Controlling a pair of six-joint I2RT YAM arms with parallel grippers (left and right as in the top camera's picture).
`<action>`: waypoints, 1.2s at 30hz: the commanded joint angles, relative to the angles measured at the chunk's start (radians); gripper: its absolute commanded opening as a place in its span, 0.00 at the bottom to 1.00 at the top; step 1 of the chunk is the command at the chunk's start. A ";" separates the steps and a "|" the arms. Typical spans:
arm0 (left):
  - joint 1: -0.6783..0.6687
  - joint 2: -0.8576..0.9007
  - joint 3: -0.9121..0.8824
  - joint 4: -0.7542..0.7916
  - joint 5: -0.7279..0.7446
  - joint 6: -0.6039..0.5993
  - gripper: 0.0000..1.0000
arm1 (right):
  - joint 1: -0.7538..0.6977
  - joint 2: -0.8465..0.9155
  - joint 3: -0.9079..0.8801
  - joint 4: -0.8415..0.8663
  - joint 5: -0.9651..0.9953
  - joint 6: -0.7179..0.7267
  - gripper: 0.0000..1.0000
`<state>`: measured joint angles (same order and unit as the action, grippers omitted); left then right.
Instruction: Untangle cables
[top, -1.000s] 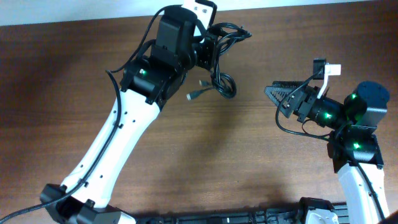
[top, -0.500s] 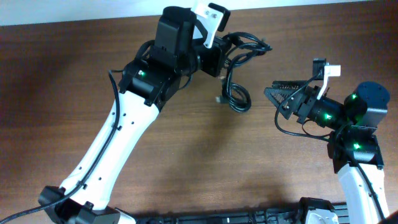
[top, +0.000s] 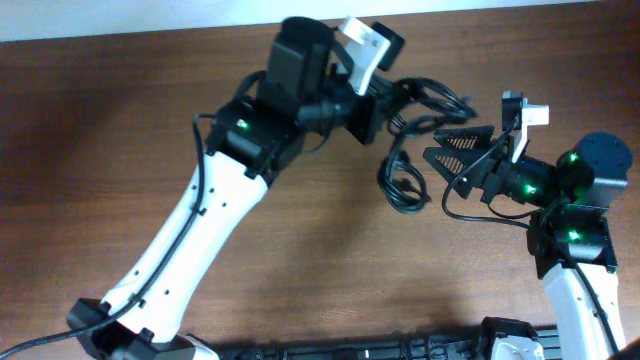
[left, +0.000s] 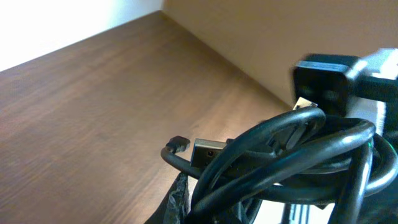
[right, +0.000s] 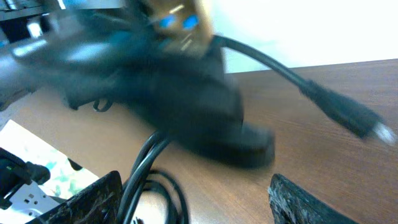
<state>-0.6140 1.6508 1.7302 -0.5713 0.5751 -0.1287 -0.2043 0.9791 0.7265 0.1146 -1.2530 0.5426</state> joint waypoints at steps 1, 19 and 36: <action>-0.041 -0.035 0.007 0.014 0.019 -0.013 0.00 | -0.005 -0.012 0.016 0.011 -0.029 -0.011 0.71; -0.070 -0.035 0.007 -0.082 0.000 -0.013 0.00 | -0.005 -0.011 0.016 0.024 -0.029 -0.011 0.34; -0.077 -0.050 0.007 -0.099 -0.105 0.132 0.99 | -0.006 -0.011 0.016 0.024 -0.030 -0.011 0.04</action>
<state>-0.6647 1.6455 1.7302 -0.6720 0.4461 -0.1078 -0.2146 0.9764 0.7277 0.1352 -1.2892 0.5407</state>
